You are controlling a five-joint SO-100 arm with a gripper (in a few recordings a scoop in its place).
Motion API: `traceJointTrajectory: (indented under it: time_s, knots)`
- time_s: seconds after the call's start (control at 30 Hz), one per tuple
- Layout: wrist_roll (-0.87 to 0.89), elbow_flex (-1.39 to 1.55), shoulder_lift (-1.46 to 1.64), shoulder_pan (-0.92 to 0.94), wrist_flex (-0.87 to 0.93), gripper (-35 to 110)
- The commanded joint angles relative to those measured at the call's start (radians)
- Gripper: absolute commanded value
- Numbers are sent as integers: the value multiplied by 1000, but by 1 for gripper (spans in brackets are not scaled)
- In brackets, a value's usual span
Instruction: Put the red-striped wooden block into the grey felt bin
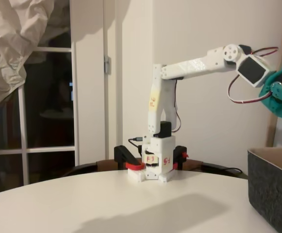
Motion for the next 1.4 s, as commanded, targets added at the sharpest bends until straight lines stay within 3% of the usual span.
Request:
traceJointTrajectory:
  time_s: [0.0,0.3,0.57,0.73,1.03,1.37]
  knots:
    - [-23,-26,17,-15,48,25]
    - [54,-6,166,74,235,27]
    - [153,268,511,206,256,28]
    - [272,417,706,380,304,25]
    - [500,646,871,882,347,19]
    - [505,893,927,1223,328,17]
